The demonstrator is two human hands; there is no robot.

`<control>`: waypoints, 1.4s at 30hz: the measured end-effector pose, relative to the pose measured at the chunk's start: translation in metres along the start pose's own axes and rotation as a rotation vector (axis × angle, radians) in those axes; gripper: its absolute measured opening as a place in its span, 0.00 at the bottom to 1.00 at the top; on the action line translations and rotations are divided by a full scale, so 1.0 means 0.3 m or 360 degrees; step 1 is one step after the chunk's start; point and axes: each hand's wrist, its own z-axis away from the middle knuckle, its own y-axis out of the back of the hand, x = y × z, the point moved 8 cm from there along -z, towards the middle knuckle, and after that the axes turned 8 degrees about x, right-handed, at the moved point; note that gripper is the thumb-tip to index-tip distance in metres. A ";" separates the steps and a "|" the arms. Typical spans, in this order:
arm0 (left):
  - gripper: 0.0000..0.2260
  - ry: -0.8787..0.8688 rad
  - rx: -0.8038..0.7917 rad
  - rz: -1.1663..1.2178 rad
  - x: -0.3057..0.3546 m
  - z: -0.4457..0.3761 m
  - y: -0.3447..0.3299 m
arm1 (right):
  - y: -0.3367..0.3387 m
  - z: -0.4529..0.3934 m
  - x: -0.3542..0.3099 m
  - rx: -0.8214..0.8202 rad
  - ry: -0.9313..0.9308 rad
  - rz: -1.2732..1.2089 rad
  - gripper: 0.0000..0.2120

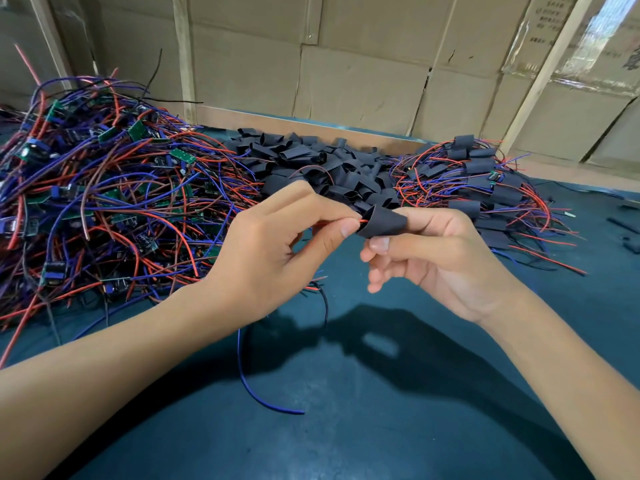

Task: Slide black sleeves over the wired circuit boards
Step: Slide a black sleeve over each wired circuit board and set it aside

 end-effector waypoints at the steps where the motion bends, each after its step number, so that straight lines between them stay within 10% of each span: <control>1: 0.05 -0.0006 0.0005 -0.0017 -0.002 0.004 -0.003 | -0.007 0.002 0.003 -0.0011 -0.0005 0.0013 0.07; 12: 0.18 -0.0296 -0.0440 -0.0183 0.022 0.020 -0.071 | -0.007 0.001 -0.001 0.0061 0.0042 0.0205 0.13; 17: 0.31 -0.0253 -0.0686 -0.0822 -0.041 0.005 -0.076 | 0.053 -0.015 0.007 0.0216 -0.0023 0.0219 0.13; 21: 0.19 0.0025 -0.0804 -0.0888 -0.132 -0.013 -0.041 | 0.125 -0.028 0.016 0.0283 -0.0098 0.0231 0.24; 24: 0.22 -0.0041 -0.0810 -0.1120 -0.157 -0.013 -0.033 | 0.166 -0.031 0.044 0.0330 -0.0204 0.0264 0.15; 34: 0.19 -0.0244 -0.0600 -0.0858 -0.044 -0.033 -0.026 | 0.152 -0.034 0.034 0.0347 -0.0080 0.0292 0.23; 42: 0.20 -0.0132 -0.0739 -0.0619 -0.044 -0.002 -0.068 | 0.165 -0.033 0.048 0.0413 0.0038 0.1322 0.21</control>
